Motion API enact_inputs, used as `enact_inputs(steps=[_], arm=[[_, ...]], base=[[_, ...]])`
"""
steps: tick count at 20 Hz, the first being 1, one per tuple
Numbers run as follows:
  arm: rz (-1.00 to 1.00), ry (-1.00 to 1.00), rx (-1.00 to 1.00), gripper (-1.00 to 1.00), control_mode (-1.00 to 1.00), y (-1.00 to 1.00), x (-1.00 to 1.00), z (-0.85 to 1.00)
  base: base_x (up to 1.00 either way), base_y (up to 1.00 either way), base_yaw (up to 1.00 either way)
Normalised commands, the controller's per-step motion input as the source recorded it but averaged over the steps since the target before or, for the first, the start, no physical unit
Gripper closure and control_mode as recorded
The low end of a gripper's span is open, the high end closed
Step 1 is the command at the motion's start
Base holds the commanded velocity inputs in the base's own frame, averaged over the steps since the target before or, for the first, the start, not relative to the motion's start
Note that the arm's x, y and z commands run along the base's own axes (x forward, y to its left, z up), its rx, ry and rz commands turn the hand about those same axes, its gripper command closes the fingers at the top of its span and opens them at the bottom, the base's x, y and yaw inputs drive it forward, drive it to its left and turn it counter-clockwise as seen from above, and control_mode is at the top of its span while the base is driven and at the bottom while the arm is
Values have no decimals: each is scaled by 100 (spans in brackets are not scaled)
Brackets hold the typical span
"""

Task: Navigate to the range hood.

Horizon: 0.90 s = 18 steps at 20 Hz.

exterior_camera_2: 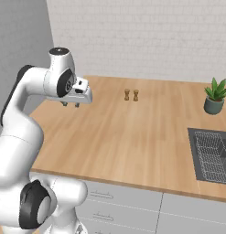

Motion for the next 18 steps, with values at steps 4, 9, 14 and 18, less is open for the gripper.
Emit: enact_inputs(steps=[4, 9, 14, 18], arm=[[3, -16, -1, -100, -100, 9, -78, 0], [0, -1, 0, -100, -100, -8, -100, -10], [-2, 0, 0, -100, -100, -59, -76, -26], [-4, 0, 0, -100, -100, -69, -46, -25]], base=[[0, 0, 0], [0, 0, 0], [0, 0, 0], [0, 0, 0]])
